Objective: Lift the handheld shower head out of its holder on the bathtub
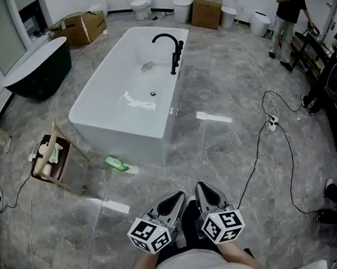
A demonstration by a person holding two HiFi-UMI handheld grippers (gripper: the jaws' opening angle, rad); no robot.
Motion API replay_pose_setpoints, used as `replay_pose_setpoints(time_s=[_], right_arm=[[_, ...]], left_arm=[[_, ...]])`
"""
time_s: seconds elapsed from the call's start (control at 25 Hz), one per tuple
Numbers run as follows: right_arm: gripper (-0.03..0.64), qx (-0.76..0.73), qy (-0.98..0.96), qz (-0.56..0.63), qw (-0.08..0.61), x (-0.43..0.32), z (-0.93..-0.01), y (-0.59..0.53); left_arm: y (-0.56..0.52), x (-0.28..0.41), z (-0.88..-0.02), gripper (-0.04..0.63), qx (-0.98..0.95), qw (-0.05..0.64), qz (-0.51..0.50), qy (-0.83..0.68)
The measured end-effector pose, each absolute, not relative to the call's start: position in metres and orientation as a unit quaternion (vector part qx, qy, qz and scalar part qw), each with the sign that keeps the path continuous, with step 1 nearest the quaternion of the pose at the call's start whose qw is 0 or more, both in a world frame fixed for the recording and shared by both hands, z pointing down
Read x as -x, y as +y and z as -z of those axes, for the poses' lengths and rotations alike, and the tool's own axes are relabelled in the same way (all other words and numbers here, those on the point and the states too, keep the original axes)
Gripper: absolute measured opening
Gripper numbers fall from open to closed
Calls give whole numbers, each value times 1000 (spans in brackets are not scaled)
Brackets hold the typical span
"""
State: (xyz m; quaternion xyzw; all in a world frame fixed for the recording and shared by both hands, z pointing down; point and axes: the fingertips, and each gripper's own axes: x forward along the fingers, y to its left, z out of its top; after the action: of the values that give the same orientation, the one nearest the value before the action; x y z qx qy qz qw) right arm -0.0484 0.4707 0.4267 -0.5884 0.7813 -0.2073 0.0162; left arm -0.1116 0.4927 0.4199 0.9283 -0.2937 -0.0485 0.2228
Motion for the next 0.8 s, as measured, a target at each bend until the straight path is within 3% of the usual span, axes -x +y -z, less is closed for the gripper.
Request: replay_pose_setpoints(time_s=[0.8], right_arm=[[18,582,783,217,22,-23,-428,334]], left_arm=[[365,51,-423,12,-916,224,48,-328]])
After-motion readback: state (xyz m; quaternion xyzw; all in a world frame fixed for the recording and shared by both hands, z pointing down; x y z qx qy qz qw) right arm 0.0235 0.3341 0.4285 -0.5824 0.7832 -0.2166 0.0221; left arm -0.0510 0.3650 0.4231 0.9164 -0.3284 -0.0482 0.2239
